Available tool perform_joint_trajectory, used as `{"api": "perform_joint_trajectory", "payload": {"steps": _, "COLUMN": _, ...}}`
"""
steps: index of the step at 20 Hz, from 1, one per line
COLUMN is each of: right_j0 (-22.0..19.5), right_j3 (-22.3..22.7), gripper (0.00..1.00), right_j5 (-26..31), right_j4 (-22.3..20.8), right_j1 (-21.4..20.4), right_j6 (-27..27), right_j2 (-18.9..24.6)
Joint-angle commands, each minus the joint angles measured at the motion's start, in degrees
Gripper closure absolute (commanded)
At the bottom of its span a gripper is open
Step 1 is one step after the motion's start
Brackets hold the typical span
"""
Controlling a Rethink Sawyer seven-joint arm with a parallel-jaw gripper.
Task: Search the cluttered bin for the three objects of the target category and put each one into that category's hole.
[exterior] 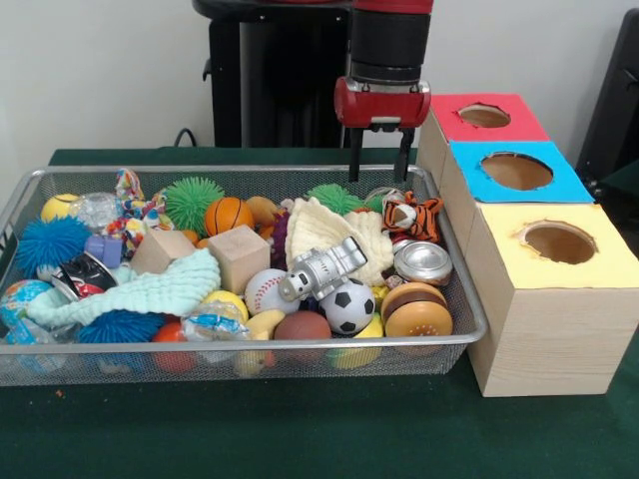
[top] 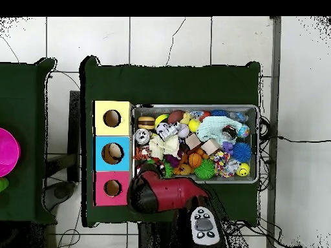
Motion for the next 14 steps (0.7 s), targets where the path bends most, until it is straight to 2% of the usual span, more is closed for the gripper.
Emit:
{"api": "perform_joint_trajectory", "payload": {"steps": 1, "right_j0": -0.49, "right_j3": -7.88, "gripper": 0.0, "right_j5": 4.09, "right_j4": 0.73, "right_j1": 2.28, "right_j6": 4.43, "right_j2": 5.68}}
{"api": "perform_joint_trajectory", "payload": {"steps": 14, "right_j0": -0.58, "right_j3": -12.38, "gripper": 0.0, "right_j5": 2.66, "right_j4": -0.78, "right_j1": 3.48, "right_j6": 3.54, "right_j2": 5.64}}
